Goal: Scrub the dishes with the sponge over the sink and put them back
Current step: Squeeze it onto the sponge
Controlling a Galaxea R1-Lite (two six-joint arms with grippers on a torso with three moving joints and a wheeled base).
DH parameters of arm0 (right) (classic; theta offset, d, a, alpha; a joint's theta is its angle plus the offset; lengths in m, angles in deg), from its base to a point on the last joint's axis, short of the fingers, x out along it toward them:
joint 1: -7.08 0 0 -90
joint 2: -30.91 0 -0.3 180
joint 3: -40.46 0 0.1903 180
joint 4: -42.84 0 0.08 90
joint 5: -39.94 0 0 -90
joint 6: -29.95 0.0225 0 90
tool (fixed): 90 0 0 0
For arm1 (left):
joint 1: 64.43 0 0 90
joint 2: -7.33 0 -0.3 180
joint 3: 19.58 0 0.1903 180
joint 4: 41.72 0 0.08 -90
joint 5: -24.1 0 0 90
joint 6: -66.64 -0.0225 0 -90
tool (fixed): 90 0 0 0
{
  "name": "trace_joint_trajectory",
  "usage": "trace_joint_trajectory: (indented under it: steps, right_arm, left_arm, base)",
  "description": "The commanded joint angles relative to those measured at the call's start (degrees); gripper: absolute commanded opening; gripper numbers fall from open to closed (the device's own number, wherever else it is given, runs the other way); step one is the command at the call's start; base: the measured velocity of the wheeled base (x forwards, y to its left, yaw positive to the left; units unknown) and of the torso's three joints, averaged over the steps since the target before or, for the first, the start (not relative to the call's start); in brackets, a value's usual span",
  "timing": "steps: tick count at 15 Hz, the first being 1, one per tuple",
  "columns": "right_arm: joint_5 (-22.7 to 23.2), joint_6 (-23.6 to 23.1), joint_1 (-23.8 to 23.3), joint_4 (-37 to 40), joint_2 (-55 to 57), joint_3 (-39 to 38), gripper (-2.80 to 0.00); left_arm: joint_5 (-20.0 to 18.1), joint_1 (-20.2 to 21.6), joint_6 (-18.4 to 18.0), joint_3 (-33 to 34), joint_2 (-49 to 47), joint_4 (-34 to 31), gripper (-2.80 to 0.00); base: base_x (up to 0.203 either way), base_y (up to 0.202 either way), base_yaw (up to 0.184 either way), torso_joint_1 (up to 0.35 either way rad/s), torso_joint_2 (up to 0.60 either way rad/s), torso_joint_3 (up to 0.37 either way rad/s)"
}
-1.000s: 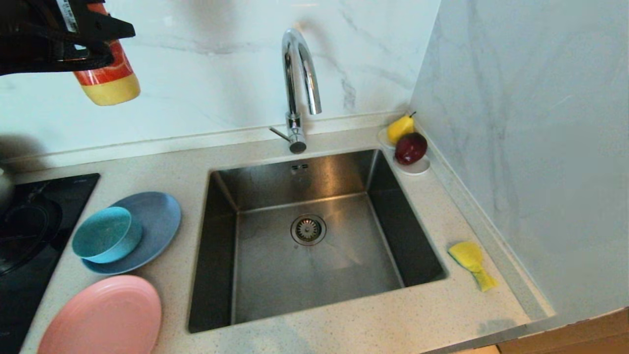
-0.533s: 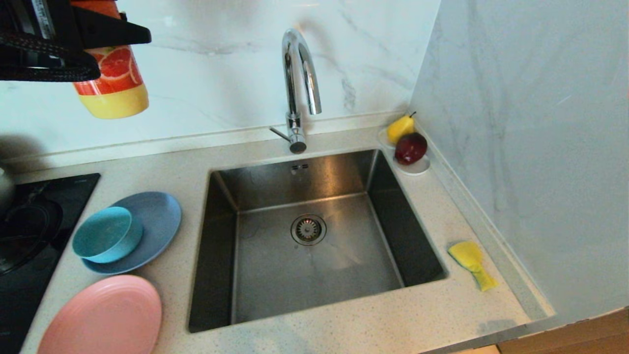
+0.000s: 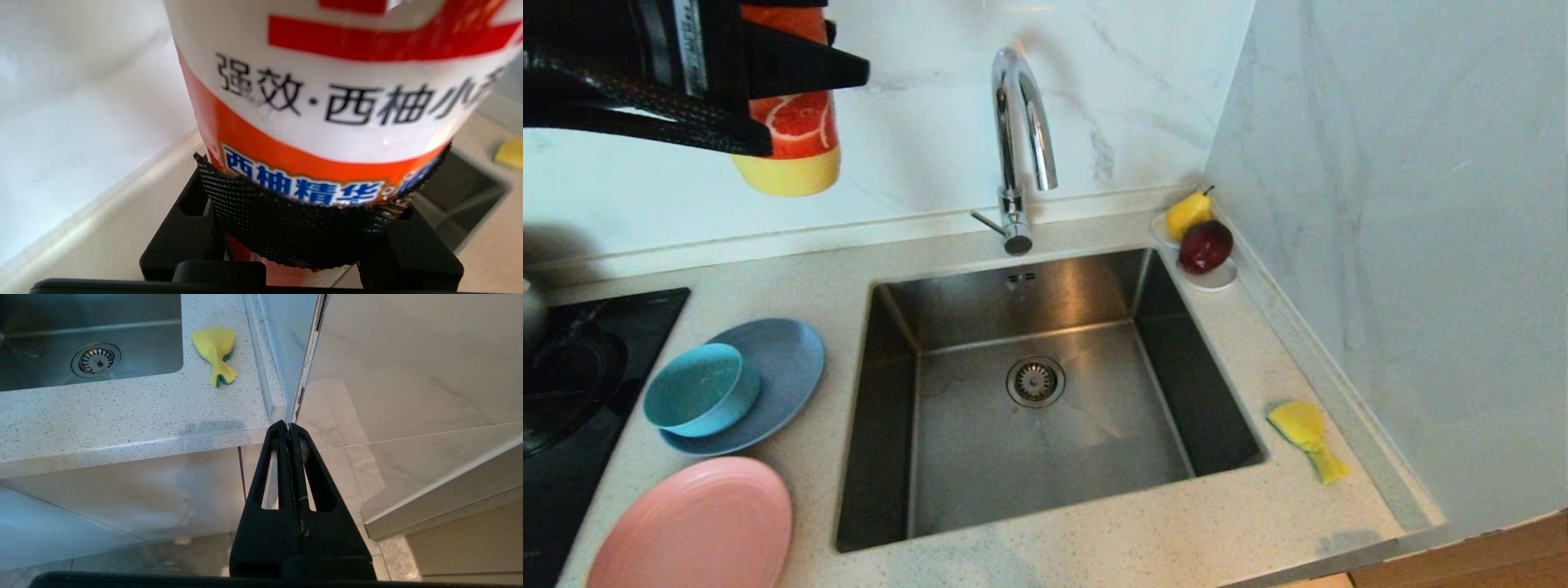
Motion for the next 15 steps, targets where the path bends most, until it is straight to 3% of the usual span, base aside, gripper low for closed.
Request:
trace_joint_trajectory:
  steps: [1,7,12,15]
  right_arm:
    - [0.0,0.0,0.0,0.0,0.0,0.0,-2.80]
    - [0.0,0.0,0.0,0.0,0.0,0.0,-2.80]
    - [0.0,0.0,0.0,0.0,0.0,0.0,-2.80]
    - [0.0,0.0,0.0,0.0,0.0,0.0,-2.80]
  left_arm:
    - [0.3,-3.2,-2.7,-3.4,-4.9,-0.2,-2.80]
    - [7.4,-10.9,-6.5,-11.8,-14.3,0.0,-2.80]
    - [11.3,-16.4,-9.2,-18.4,-20.7,0.8,-2.80]
    - [12.4,-18.4,-9.9,-18.4,-22.4,1.4,-2.80]
  base:
    - [0.000,0.000,0.000,0.000,0.00,0.000]
    - [0.000,0.000,0.000,0.000,0.00,0.000]
    - [0.000,0.000,0.000,0.000,0.00,0.000]
    - [0.000,0.000,0.000,0.000,0.00,0.000]
